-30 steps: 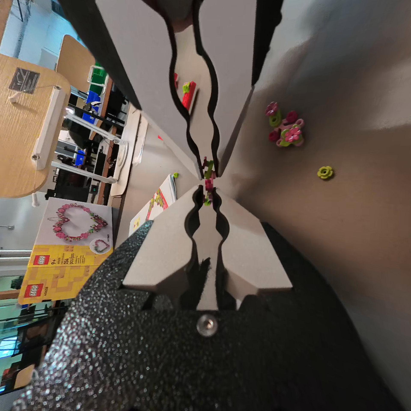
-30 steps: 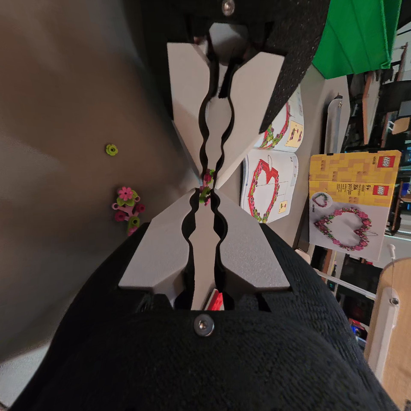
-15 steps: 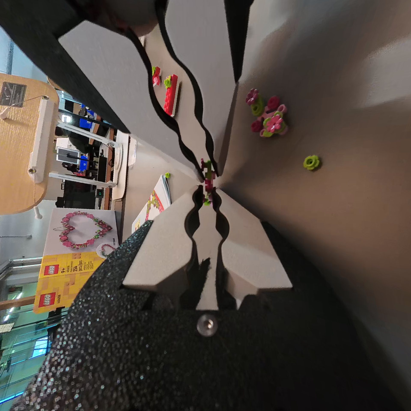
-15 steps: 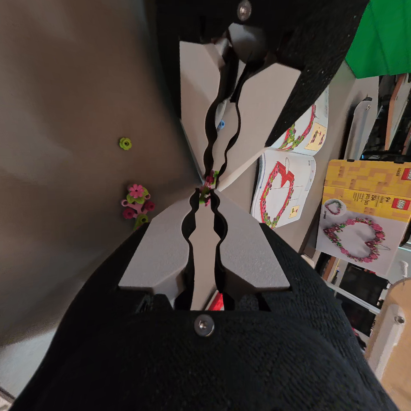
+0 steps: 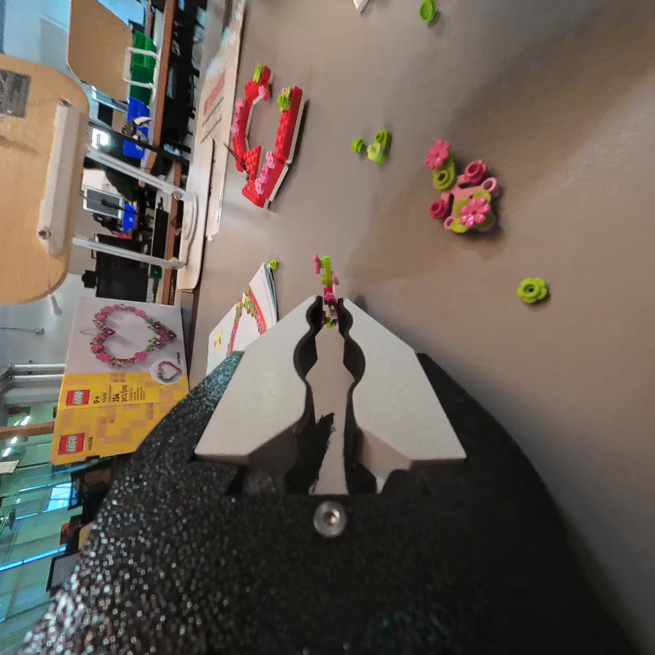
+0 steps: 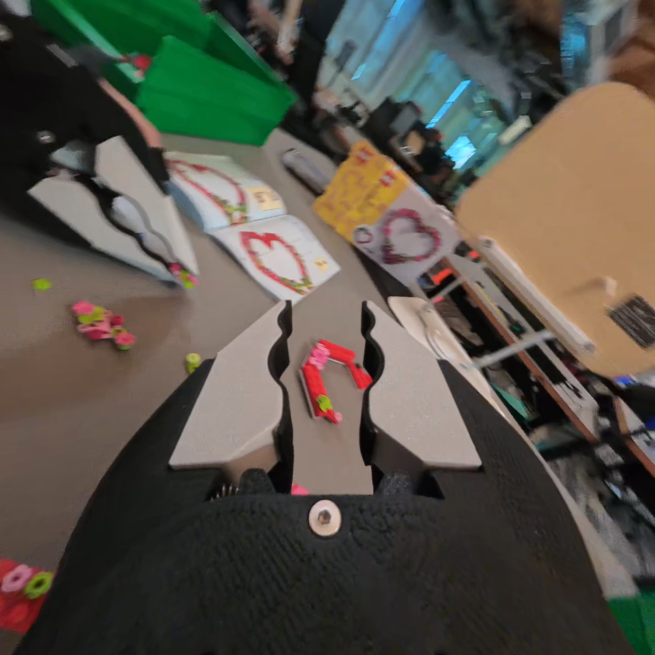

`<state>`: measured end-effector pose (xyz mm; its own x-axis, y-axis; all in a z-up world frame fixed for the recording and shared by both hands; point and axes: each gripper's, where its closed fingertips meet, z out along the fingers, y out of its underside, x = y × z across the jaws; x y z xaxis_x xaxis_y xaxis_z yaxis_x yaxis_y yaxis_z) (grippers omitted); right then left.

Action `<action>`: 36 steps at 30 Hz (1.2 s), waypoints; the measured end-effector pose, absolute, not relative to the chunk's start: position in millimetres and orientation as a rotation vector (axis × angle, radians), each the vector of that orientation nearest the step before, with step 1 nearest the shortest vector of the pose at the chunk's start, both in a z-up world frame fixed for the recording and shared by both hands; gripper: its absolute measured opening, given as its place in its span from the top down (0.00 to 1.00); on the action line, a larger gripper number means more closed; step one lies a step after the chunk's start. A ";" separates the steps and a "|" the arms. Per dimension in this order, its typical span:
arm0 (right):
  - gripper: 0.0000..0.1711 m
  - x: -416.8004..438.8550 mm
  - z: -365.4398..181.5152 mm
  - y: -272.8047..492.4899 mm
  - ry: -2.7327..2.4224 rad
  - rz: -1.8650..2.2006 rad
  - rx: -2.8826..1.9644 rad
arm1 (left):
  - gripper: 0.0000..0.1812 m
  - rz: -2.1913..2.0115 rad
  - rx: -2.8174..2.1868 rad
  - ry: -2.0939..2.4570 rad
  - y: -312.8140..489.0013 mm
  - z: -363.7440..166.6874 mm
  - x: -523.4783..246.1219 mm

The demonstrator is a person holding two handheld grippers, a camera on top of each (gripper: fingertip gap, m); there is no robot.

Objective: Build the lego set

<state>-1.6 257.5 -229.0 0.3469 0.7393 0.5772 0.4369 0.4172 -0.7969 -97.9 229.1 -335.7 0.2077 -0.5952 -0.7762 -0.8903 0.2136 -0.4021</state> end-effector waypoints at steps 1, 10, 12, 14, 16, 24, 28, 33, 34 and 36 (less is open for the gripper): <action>0.79 12.0 -224.0 263.5 -1.200 0.275 -1.206 | 0.97 0.372 -1.499 1.488 230.0 -337.0 -97.1; 0.82 81.6 -209.3 290.2 -0.909 0.290 -1.176 | 0.87 0.240 -1.672 1.441 227.6 -334.3 -100.4; 0.82 86.3 -209.5 293.0 -0.899 0.294 -1.163 | 0.82 0.108 -1.746 1.418 221.3 -333.5 -101.4; 0.82 89.8 -209.9 295.3 -0.888 0.302 -1.151 | 0.78 0.015 -1.787 1.390 217.4 -333.4 -104.1; 0.82 92.8 -209.6 296.1 -0.871 0.310 -1.136 | 0.76 -0.043 -1.797 1.369 214.9 -332.9 -108.5; 0.83 101.9 -201.5 287.1 -0.804 0.324 -1.020 | 0.73 -0.337 -1.663 1.157 213.6 -301.9 -109.4; 0.83 92.7 -204.1 281.3 -0.814 0.376 -1.017 | 0.72 -0.438 -1.695 1.118 213.8 -305.3 -106.7; 0.84 87.7 -203.0 274.9 -0.854 0.316 -0.979 | 0.72 -0.432 -1.721 1.168 211.0 -314.7 -108.0; 0.84 84.7 -203.3 272.8 -0.866 0.312 -0.975 | 0.72 -0.429 -1.718 1.192 209.1 -316.9 -107.3; 0.84 75.0 -205.7 266.2 -0.908 0.310 -0.961 | 0.71 -0.439 -1.706 1.230 204.9 -319.7 -104.1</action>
